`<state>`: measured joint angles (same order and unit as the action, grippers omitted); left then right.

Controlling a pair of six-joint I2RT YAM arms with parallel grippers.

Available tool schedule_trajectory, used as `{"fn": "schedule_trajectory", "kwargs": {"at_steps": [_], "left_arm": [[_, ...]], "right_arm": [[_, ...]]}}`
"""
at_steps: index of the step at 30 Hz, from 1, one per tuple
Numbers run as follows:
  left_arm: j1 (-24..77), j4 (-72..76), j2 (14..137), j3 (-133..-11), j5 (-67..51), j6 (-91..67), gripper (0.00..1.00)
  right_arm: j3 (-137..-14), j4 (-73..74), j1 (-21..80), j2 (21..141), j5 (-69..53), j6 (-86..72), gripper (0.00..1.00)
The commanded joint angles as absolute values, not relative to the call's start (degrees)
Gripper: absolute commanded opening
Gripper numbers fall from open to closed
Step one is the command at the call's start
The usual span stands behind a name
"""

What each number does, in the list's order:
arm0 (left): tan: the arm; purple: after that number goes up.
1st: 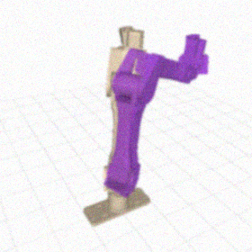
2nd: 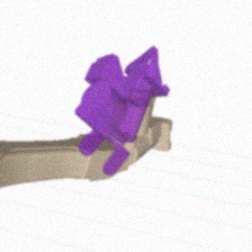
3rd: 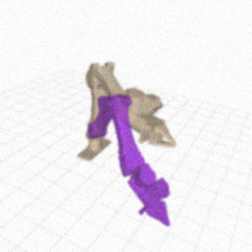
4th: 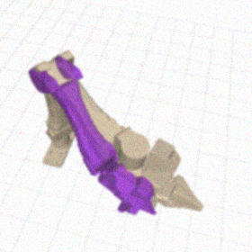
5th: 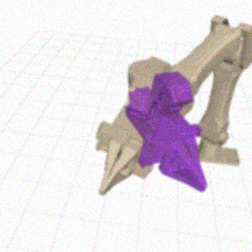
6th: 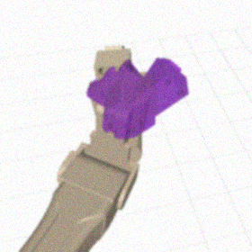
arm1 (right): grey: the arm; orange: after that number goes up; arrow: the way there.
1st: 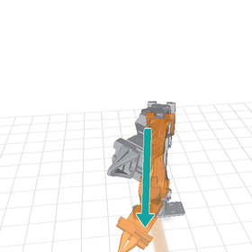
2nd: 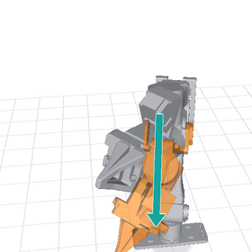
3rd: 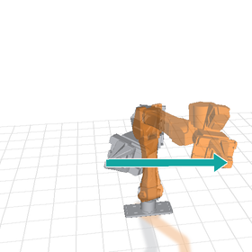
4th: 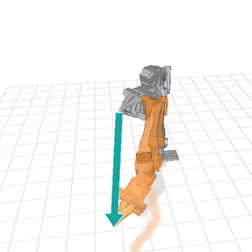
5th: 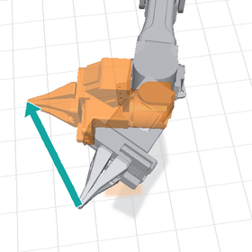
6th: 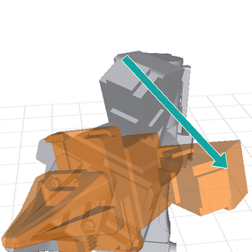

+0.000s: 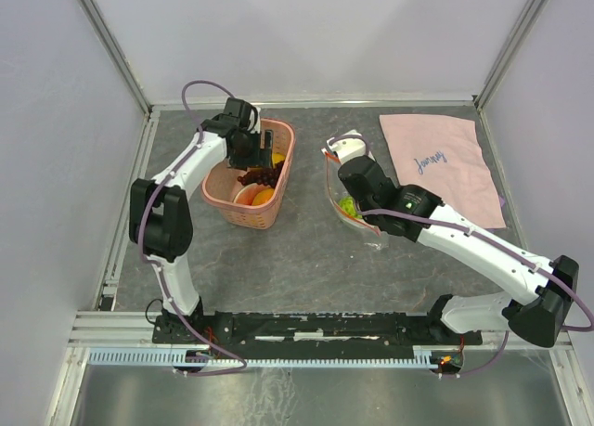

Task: Place the food in the zip-top bag and seal the zipper
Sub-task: Pick up the fake fruit from the bin.

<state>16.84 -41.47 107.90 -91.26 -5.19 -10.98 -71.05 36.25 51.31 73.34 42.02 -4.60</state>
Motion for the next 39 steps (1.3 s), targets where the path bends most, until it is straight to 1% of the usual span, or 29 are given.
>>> {"fn": "schedule_trajectory", "kwargs": {"at_steps": [1,9,16,18,19,22,26,30,32,39], "left_arm": [[18.0,-41.0,108.9,-93.8,-8.4,-8.1,0.83],[18.5,-39.9,112.3,-91.9,-7.7,-11.6,0.82],[18.5,-38.8,113.6,-90.7,-6.5,-13.9,0.75],[18.6,-38.3,113.5,-90.4,-6.6,-14.3,0.69],[18.5,-38.1,113.3,-90.3,-6.5,-14.5,0.64],[18.5,-36.9,111.5,-88.9,-5.7,-15.3,0.45],[18.5,-33.2,107.2,-85.5,-4.6,-17.5,0.24],[18.5,-30.2,102.6,-81.5,-4.2,-19.7,0.08],[18.5,-28.8,100.1,-79.9,-3.8,-20.8,0.03],[18.5,-24.0,91.8,-74.5,-1.7,-24.1,0.03]], "right_arm": [[-71.0,33.7,51.2,72.7,41.9,-4.8,0.01],[-71.0,33.9,51.2,73.7,41.4,-5.1,0.01],[-70.9,34.2,51.1,74.1,41.2,-5.4,0.01],[-70.9,34.2,51.2,74.2,41.2,-5.5,0.01],[-70.9,34.2,51.2,74.2,41.1,-5.5,0.01],[-71.0,34.3,51.1,74.1,40.9,-5.8,0.01],[-71.0,34.5,51.1,74.0,41.0,-5.9,0.01],[-71.4,35.0,51.2,73.5,41.0,-6.1,0.01],[-71.5,35.1,51.2,73.4,41.0,-6.1,0.01],[-72.3,35.6,51.2,73.0,40.9,-6.3,0.01]]}}
